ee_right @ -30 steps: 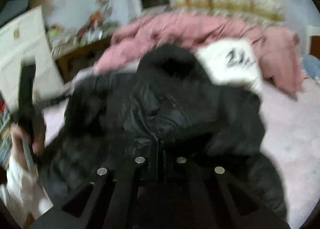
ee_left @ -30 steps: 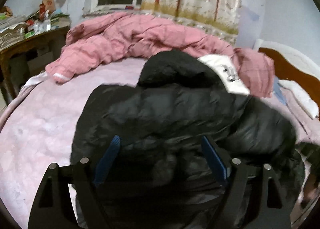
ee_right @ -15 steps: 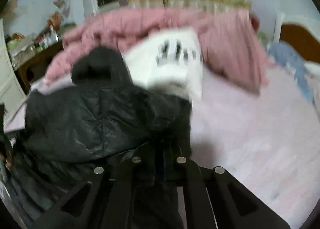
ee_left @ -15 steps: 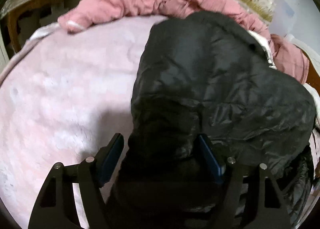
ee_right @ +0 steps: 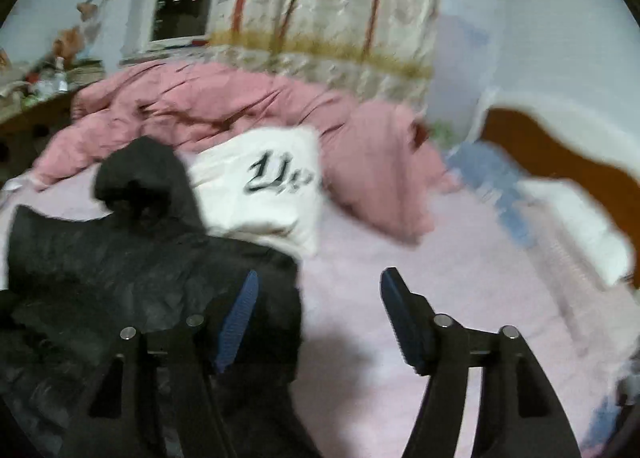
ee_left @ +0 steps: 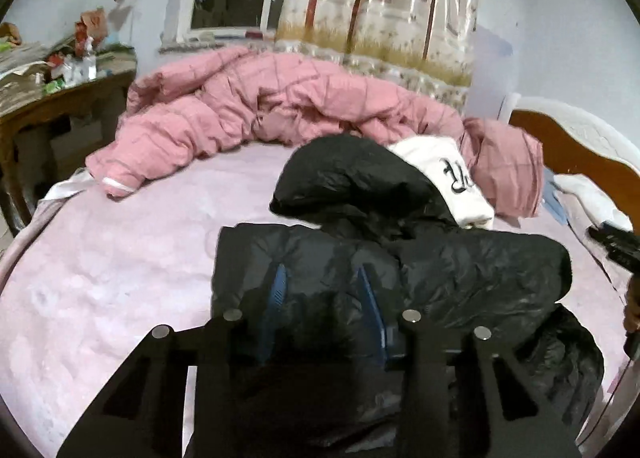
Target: Fold large clothes
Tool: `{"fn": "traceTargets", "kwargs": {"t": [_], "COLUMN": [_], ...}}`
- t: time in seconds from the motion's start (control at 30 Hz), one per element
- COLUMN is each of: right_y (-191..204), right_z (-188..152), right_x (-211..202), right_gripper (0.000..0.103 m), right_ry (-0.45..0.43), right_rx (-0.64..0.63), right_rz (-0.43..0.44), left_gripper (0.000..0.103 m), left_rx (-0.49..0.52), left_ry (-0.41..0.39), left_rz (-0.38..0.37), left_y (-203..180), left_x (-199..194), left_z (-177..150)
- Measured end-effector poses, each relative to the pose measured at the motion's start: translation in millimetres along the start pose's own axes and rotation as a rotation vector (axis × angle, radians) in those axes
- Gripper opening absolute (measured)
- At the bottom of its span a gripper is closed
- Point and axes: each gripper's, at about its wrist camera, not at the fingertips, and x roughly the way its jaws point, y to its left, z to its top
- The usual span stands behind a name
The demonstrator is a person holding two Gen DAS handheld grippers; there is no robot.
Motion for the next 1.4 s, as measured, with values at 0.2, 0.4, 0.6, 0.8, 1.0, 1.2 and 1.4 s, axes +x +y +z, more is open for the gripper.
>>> {"fn": "traceTargets", "kwargs": {"t": [0.2,0.4,0.6,0.8,1.0,1.2,1.4], "right_y": [30.8,59.4,45.3,29.3,38.5,102.7,155.9], "right_z": [5.1,-42.2,-53.2,-32.3,30.4,97.8,112.5], "right_x": [34.9,155.3,170.4,112.4,50.6,81.2,165.2], "right_gripper": [0.068,0.065,0.065,0.066,0.073,0.073,0.073], "right_ry": [0.107,0.43,0.499,0.366,0.203,0.254,0.43], "right_rx": [0.0,-0.046,0.034,0.031,-0.019,-0.017,0.258], "right_rz": [0.38,0.378,0.45,0.395,0.437,0.493,0.721], "left_gripper": [0.028,0.025,0.024,0.029,0.055,0.056,0.056], "left_rx": [-0.038,-0.05,-0.046,-0.035,0.045,-0.14,-0.276], "left_ry": [0.168,0.291,0.312,0.167,0.028,0.148,0.07], "left_rz": [0.025,0.063,0.073,0.048,0.146,-0.04,-0.118], "left_y": [13.7,34.7,36.1,30.1,22.5,23.3,33.7], "left_x": [62.7,103.7,112.4,64.0,45.8,112.3,155.0], "left_z": [-9.1,-38.7,-40.8,-22.7,23.5,86.1,54.6]}}
